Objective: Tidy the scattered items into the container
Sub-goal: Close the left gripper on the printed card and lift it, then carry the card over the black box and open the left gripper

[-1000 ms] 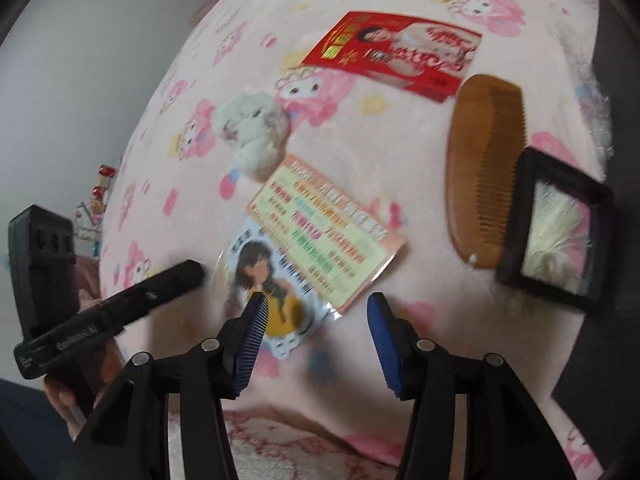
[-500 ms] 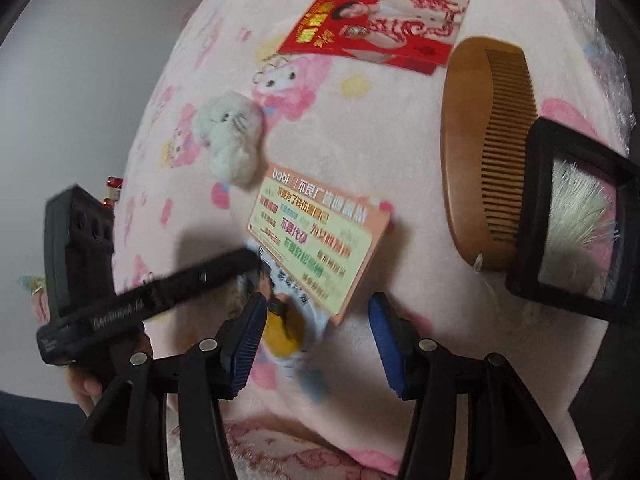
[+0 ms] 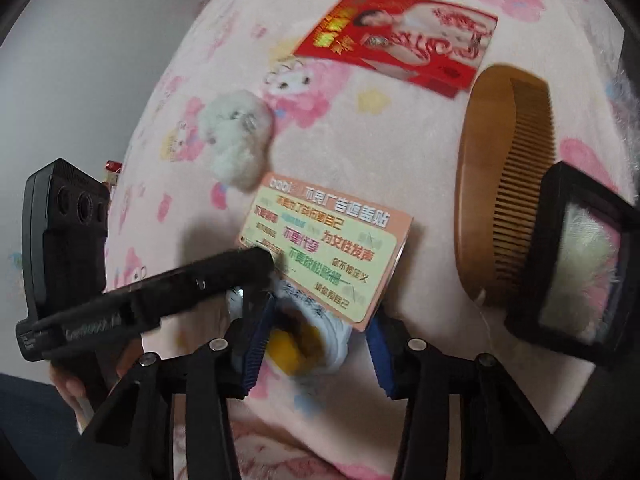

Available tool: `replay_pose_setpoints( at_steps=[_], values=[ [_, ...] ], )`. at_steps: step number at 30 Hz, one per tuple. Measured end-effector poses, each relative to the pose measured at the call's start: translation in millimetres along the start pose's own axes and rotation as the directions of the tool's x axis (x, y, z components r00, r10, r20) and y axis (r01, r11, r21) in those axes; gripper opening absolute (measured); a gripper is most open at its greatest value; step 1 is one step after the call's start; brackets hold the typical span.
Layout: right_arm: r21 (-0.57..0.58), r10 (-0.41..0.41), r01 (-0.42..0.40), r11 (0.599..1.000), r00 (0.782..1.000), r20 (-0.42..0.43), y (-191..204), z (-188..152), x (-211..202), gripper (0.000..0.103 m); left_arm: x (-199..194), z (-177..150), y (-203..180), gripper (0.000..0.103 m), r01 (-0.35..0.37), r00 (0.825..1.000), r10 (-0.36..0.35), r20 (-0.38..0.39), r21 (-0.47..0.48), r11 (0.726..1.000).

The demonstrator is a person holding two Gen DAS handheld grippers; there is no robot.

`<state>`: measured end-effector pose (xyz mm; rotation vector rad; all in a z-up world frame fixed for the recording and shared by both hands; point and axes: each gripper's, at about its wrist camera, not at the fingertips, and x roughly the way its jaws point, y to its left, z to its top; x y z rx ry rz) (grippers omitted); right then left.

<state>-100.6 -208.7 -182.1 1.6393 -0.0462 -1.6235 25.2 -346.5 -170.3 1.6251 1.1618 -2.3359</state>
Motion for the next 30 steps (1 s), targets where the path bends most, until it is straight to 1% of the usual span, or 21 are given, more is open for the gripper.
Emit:
replay_pose_setpoints(
  at_steps=[2, 3, 5, 8, 10, 11, 14, 16, 19, 20, 22, 24, 25, 26, 29, 30],
  values=[
    [-0.024, -0.007, 0.008, 1.000, 1.000, 0.022, 4, -5, -14, 0.035, -9, -6, -6, 0.037, 0.019, 1.000, -0.019, 0.009, -0.004, 1.000],
    [-0.024, 0.000, 0.001, 1.000, 0.999, 0.037, 4, -7, -23, 0.034, -15, -9, -10, 0.035, 0.022, 1.000, -0.022, 0.018, -0.006, 1.000],
    [-0.028, 0.017, -0.015, 0.999, 0.997, 0.072, 9, -14, -42, 0.028, -25, -13, -21, 0.034, 0.027, 0.999, -0.026, 0.045, -0.003, 1.000],
    [-0.044, 0.044, -0.039, 0.998, 0.992, 0.122, 14, -26, -74, 0.026, -50, -28, -41, 0.034, 0.070, 0.993, -0.072, 0.093, 0.019, 0.997],
    [-0.050, 0.040, -0.032, 0.998, 0.987, 0.156, 24, -34, -88, 0.026, -60, -34, -63, 0.034, 0.107, 0.988, -0.110, 0.108, 0.031, 0.994],
    [-0.048, 0.034, -0.026, 0.998, 0.985, 0.171, 26, -37, -93, 0.026, -62, -38, -81, 0.034, 0.114, 0.986, -0.119, 0.118, 0.048, 0.992],
    [-0.027, 0.039, -0.034, 0.999, 0.974, 0.223, 13, -56, -135, 0.026, -66, -47, -121, 0.034, 0.122, 0.980, -0.139, 0.142, 0.119, 0.985],
    [-0.028, 0.025, -0.018, 0.999, 0.965, 0.263, 6, -66, -162, 0.027, -61, -48, -150, 0.034, 0.155, 0.975, -0.176, 0.137, 0.156, 0.976],
    [-0.018, -0.039, 0.047, 0.999, 0.945, 0.325, -18, -76, -206, 0.027, -43, -45, -197, 0.035, 0.195, 0.967, -0.223, 0.120, 0.210, 0.958],
    [-0.014, -0.047, 0.055, 0.998, 0.941, 0.334, -26, -77, -217, 0.028, -31, -43, -216, 0.035, 0.194, 0.968, -0.224, 0.111, 0.227, 0.954],
    [0.002, -0.079, 0.083, 0.997, 0.937, 0.340, -52, -74, -238, 0.028, -11, -37, -241, 0.035, 0.200, 0.970, -0.227, 0.090, 0.242, 0.949],
    [0.002, -0.127, 0.134, 0.991, 0.931, 0.341, -78, -68, -254, 0.028, 16, -29, -265, 0.035, 0.205, 0.972, -0.227, 0.059, 0.250, 0.946],
    [0.000, -0.146, 0.155, 0.988, 0.929, 0.341, -89, -64, -258, 0.028, 28, -27, -275, 0.035, 0.195, 0.976, -0.214, 0.048, 0.254, 0.947],
    [0.010, -0.170, 0.177, 0.984, 0.928, 0.333, -107, -59, -263, 0.028, 42, -24, -285, 0.035, 0.171, 0.981, -0.189, 0.046, 0.260, 0.950],
    [0.049, -0.169, 0.162, 0.986, 0.930, 0.326, -149, -48, -263, 0.029, 84, -15, -307, 0.035, 0.095, 0.995, -0.102, 0.011, 0.275, 0.957],
    [0.081, -0.159, 0.140, 0.987, 0.932, 0.326, -167, -46, -260, 0.029, 95, -14, -312, 0.035, 0.059, 0.998, -0.062, 0.003, 0.284, 0.957]
  ],
)
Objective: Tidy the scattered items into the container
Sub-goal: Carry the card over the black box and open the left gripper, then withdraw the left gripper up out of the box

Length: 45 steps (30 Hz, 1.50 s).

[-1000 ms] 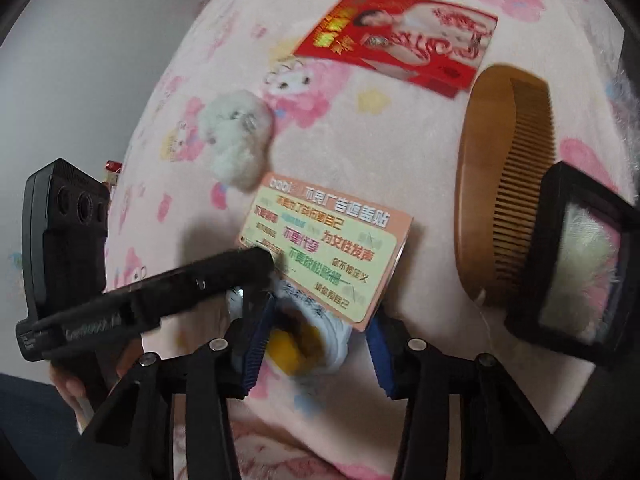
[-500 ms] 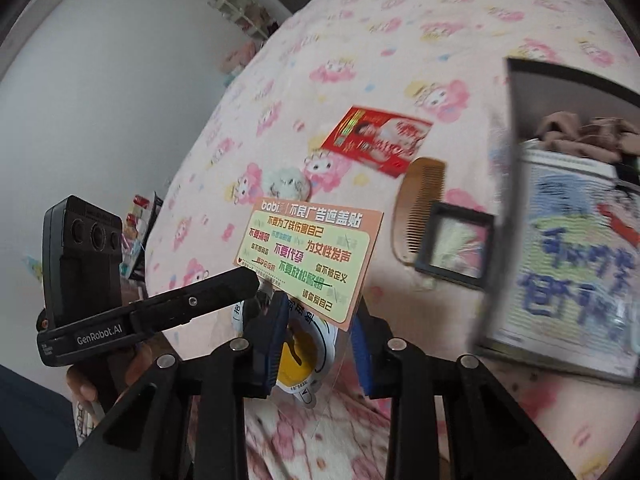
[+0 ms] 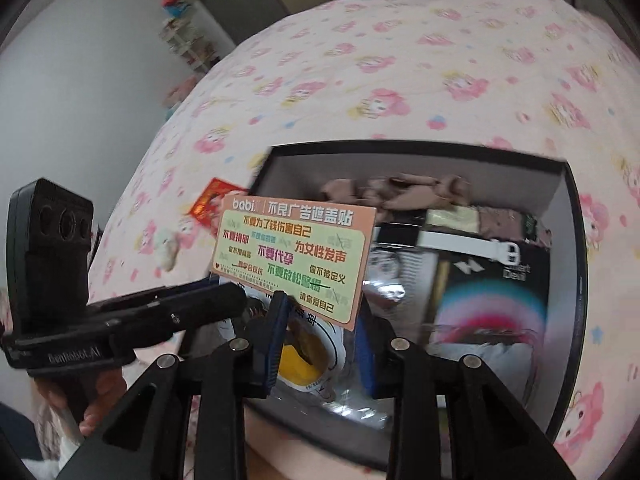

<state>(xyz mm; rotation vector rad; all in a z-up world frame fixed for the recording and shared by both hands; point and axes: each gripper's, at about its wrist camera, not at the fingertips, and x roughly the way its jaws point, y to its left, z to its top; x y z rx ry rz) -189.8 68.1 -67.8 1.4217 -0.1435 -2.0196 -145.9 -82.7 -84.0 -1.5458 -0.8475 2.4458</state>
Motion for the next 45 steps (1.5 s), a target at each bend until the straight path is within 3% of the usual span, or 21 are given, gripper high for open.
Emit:
replay_pose_setpoints(
  at_steps=[5, 7, 9, 12, 14, 17, 20, 22, 25, 28, 33, 35, 38, 45],
  values=[
    [0.146, 0.095, -0.084, 0.986, 0.993, -0.065, -52, -6, 31, 0.029, 26, 1, 2, 0.035, -0.108, 0.993, 0.107, -0.049, -0.024, 0.994],
    [0.125, 0.095, -0.086, 0.988, 0.993, -0.070, -51, -4, 35, 0.029, 33, 1, 4, 0.035, -0.180, 0.982, 0.178, -0.058, -0.030, 0.983],
    [0.070, 0.053, -0.049, 0.996, 0.997, -0.059, -41, 2, 38, 0.029, 39, 2, 11, 0.034, -0.265, 0.961, 0.257, -0.102, -0.069, 0.962],
    [0.062, -0.026, 0.030, 0.998, 0.998, -0.060, -37, 7, 41, 0.029, 29, -5, 9, 0.036, -0.252, 0.966, 0.245, -0.087, -0.081, 0.964],
    [0.087, -0.034, 0.040, 0.995, 0.998, -0.062, -41, 5, 38, 0.029, 24, -7, 4, 0.036, -0.258, 0.965, 0.254, -0.064, -0.061, 0.964],
    [0.147, -0.017, 0.024, 0.989, 0.999, -0.050, -56, 4, 26, 0.029, 24, -6, -6, 0.036, -0.191, 0.981, 0.189, -0.054, -0.045, 0.980],
    [0.169, -0.057, 0.052, 0.984, 0.998, 0.025, -68, 6, -4, 0.029, 37, -5, -23, 0.036, -0.107, 0.990, 0.105, -0.095, -0.016, 0.994],
    [0.177, -0.090, 0.077, 0.981, 0.993, 0.072, -71, 5, -22, 0.029, 49, -3, -37, 0.036, -0.060, 0.989, 0.062, -0.132, 0.013, 0.998],
    [0.188, -0.079, 0.059, 0.980, 0.992, 0.096, -72, 2, -34, 0.029, 70, -1, -50, 0.036, -0.020, 0.982, 0.026, -0.185, 0.033, 0.999],
    [0.189, -0.093, 0.078, 0.979, 0.993, 0.071, -71, 0, -29, 0.029, 87, -1, -56, 0.036, -0.047, 0.976, 0.053, -0.213, 0.033, 0.998],
    [0.179, -0.118, 0.109, 0.978, 0.992, 0.041, -71, 2, -22, 0.029, 78, 2, -46, 0.035, -0.249, 0.947, 0.248, -0.202, 0.023, 0.968],
    [0.188, -0.114, 0.108, 0.976, 0.993, 0.019, -73, 0, -17, 0.029, 69, 4, -40, 0.035, -0.285, 0.940, 0.286, -0.186, 0.032, 0.958],
    [0.192, -0.116, 0.117, 0.974, 0.993, -0.015, -74, 1, -6, 0.029, 48, 6, -24, 0.036, -0.238, 0.961, 0.233, -0.150, -0.015, 0.971],
    [0.017, -0.201, 0.204, 0.979, 0.973, -0.112, -45, 1, 33, 0.029, 17, -8, -8, 0.036, -0.231, 0.965, 0.223, -0.135, -0.047, 0.972]
  ],
)
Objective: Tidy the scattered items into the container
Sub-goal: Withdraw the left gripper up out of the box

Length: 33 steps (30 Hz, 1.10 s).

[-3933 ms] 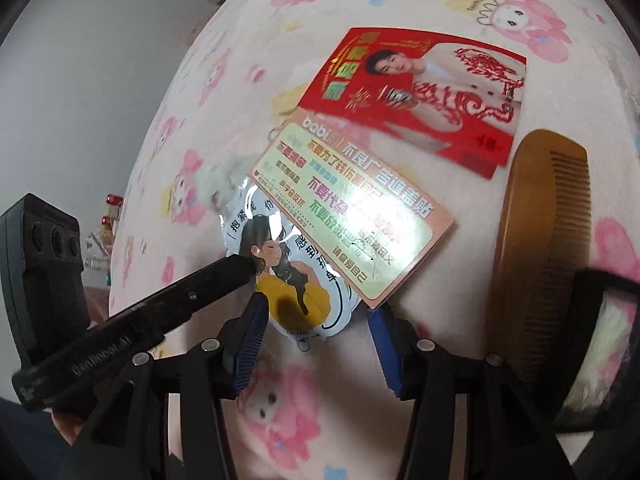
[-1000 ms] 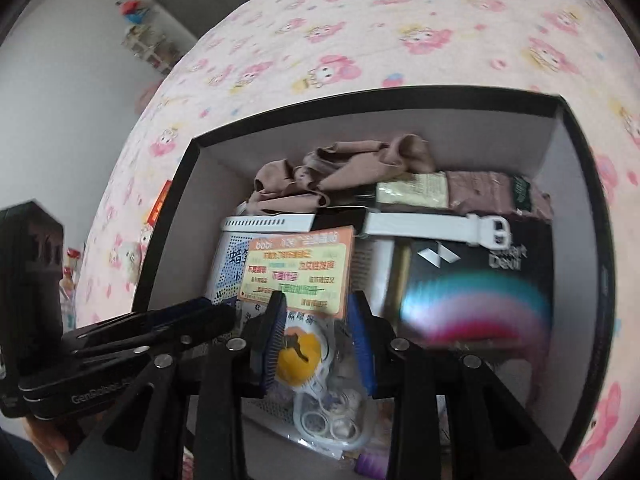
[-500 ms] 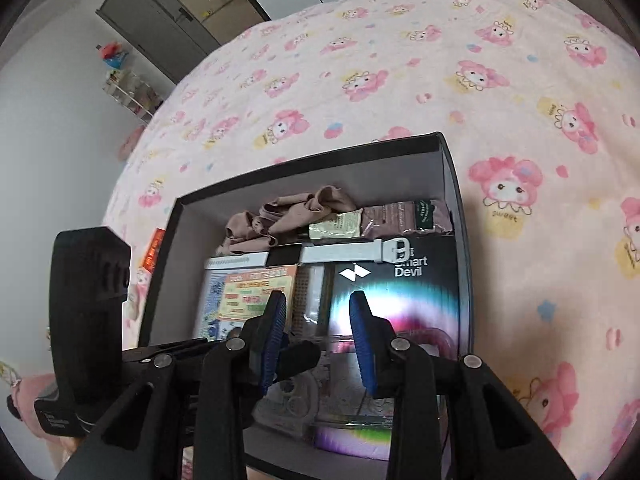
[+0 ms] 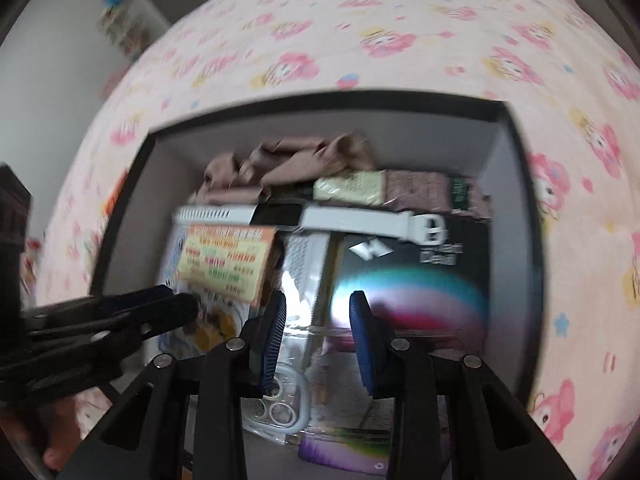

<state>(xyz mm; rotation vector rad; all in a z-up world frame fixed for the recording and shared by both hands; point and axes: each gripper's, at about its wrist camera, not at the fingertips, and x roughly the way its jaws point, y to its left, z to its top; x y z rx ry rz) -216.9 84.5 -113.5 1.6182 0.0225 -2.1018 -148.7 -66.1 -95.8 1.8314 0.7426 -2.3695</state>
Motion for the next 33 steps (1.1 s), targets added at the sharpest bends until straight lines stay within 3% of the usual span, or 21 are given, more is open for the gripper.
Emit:
replay_pose_setpoints(
  at_steps=[2, 7, 10, 12, 16, 19, 22, 24, 27, 33],
  values=[
    [-0.021, 0.037, -0.038, 0.999, 0.999, -0.028, 9, -2, 8, 0.029, -12, -10, 5, 0.036, -0.014, 0.999, 0.014, 0.031, 0.002, 1.000],
    [-0.049, 0.043, -0.046, 0.998, 0.996, -0.073, 22, -1, 23, 0.029, -20, -10, 21, 0.037, -0.040, 0.997, 0.040, 0.060, -0.001, 0.999],
    [-0.040, 0.136, -0.140, 0.989, 0.986, -0.095, 23, 3, 25, 0.029, -15, -5, 23, 0.037, -0.020, 0.998, 0.020, 0.060, -0.007, 1.000],
    [-0.009, 0.174, -0.175, 0.985, 0.983, -0.065, 17, 5, 18, 0.029, -3, -3, 17, 0.037, 0.015, 0.999, -0.016, 0.039, 0.005, 1.000],
    [0.043, 0.098, -0.100, 0.994, 0.994, 0.042, -1, 6, -4, 0.029, 16, 1, 1, 0.038, 0.105, 0.995, -0.105, -0.003, 0.041, 0.994],
    [0.098, 0.024, -0.030, 0.995, 0.998, 0.061, -16, 5, -7, 0.029, 31, 9, -17, 0.037, 0.188, 0.982, -0.186, -0.028, 0.070, 0.980],
    [0.141, 0.027, -0.037, 0.989, 0.997, 0.076, -26, 5, -11, 0.029, 46, 14, -30, 0.038, 0.224, 0.973, -0.219, -0.068, 0.077, 0.971],
    [0.165, 0.042, -0.056, 0.985, 0.995, 0.086, -35, 5, -15, 0.029, 56, 17, -35, 0.038, 0.190, 0.979, -0.182, -0.090, 0.087, 0.978],
    [0.159, 0.020, -0.033, 0.987, 0.996, 0.087, -30, 7, -14, 0.029, 60, 20, -30, 0.037, 0.050, 0.996, -0.043, -0.077, 0.089, 0.995],
    [0.144, 0.016, -0.024, 0.989, 0.998, 0.056, -21, 10, -3, 0.029, 28, 28, 4, 0.038, 0.051, 0.999, -0.051, -0.001, 0.009, 0.999]
  ],
)
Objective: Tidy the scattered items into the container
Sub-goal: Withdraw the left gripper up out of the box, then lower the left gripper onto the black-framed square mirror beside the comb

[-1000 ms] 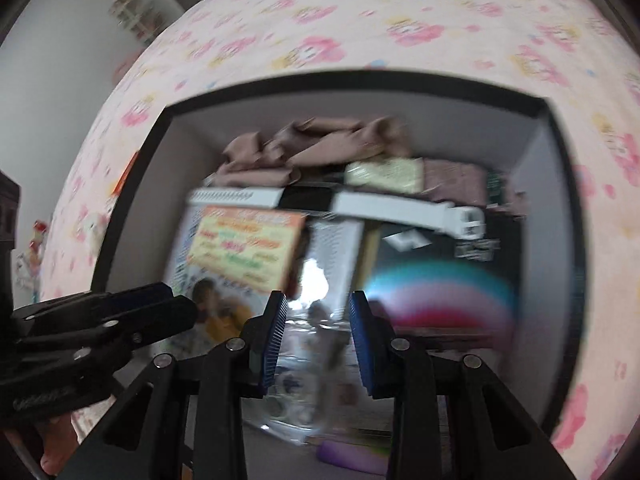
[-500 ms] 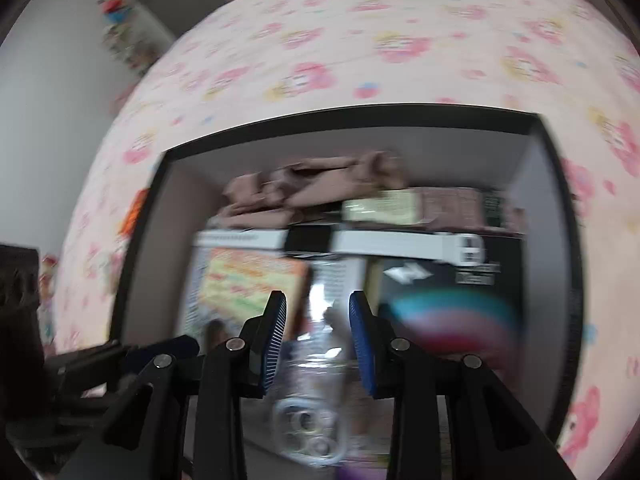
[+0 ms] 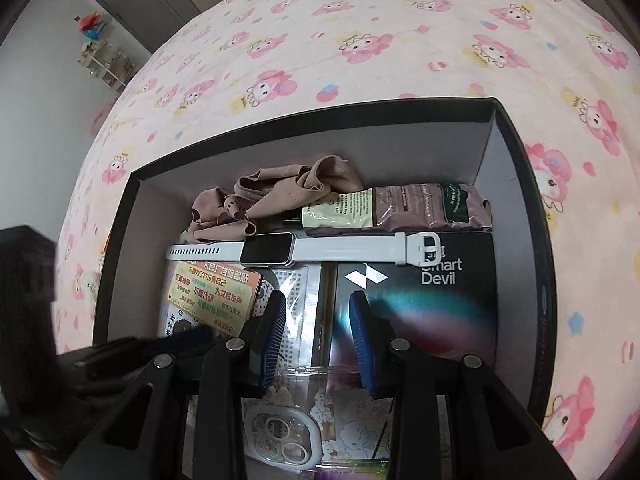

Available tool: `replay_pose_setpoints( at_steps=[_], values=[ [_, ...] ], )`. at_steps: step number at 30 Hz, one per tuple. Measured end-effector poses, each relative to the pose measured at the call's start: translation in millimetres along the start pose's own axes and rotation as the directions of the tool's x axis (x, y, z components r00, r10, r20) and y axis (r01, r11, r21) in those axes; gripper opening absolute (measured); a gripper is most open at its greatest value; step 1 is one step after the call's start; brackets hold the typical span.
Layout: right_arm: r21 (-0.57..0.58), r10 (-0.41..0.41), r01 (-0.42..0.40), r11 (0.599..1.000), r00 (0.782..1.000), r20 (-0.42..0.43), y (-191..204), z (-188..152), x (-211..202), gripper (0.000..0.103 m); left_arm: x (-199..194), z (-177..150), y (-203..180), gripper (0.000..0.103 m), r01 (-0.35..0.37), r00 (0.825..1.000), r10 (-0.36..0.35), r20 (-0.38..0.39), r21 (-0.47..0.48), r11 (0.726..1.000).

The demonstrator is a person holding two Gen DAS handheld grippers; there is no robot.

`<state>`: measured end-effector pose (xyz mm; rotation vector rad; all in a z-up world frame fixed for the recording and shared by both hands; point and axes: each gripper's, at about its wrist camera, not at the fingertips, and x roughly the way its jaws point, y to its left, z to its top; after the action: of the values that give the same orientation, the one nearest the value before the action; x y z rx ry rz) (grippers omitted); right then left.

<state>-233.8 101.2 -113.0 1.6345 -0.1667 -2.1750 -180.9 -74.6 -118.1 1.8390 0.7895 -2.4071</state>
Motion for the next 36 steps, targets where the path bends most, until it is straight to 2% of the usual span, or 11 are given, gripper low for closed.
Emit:
replay_pose_setpoints(
  at_steps=[3, 5, 9, 12, 14, 17, 19, 24, 26, 29, 36],
  values=[
    [-0.006, 0.001, -0.001, 1.000, 1.000, -0.021, 4, 4, 9, 0.029, -3, 8, 12, 0.037, -0.057, 0.998, 0.058, 0.031, -0.039, 0.998],
    [-0.013, -0.003, 0.002, 1.000, 0.999, -0.047, 7, 3, 17, 0.029, 4, 12, 14, 0.037, -0.043, 0.999, 0.044, 0.019, -0.051, 0.998],
    [-0.060, -0.034, 0.030, 0.998, 0.997, -0.067, 14, -5, 19, 0.029, 22, 11, 7, 0.040, -0.129, 0.992, 0.129, -0.004, -0.041, 0.991],
    [-0.070, -0.041, 0.035, 0.997, 0.996, -0.085, 15, -9, 18, 0.029, 17, 10, 4, 0.042, -0.106, 0.994, 0.106, -0.007, -0.041, 0.993],
    [-0.072, -0.053, 0.047, 0.996, 0.995, -0.079, 17, -10, 14, 0.029, 7, 4, 0, 0.042, -0.083, 0.996, 0.083, 0.026, -0.030, 0.996],
    [-0.083, -0.071, 0.069, 0.994, 0.997, -0.013, 23, -15, -5, 0.029, -20, -14, -15, 0.042, -0.133, 0.983, 0.127, 0.134, 0.035, 0.991],
    [-0.100, -0.087, 0.093, 0.991, 0.995, 0.058, 30, -24, -28, 0.029, -38, -28, -24, 0.043, -0.126, 0.975, 0.113, 0.189, 0.062, 0.990],
    [-0.129, -0.141, 0.164, 0.978, 0.975, 0.172, 47, -54, -70, 0.030, -71, -62, -40, 0.048, -0.176, 0.952, 0.124, 0.281, 0.171, 0.969],
    [-0.092, -0.149, 0.171, 0.981, 0.967, 0.204, 46, -66, -79, 0.030, -79, -75, -44, 0.048, -0.181, 0.951, 0.118, 0.287, 0.207, 0.961],
    [-0.060, -0.135, 0.153, 0.986, 0.963, 0.233, 45, -94, -95, 0.030, -87, -90, -42, 0.048, -0.145, 0.961, 0.081, 0.263, 0.235, 0.961],
    [-0.065, -0.153, 0.175, 0.982, 0.954, 0.259, 64, -134, -113, 0.030, -107, -129, -24, 0.048, -0.054, 0.973, -0.002, 0.233, 0.234, 0.971]
  ],
)
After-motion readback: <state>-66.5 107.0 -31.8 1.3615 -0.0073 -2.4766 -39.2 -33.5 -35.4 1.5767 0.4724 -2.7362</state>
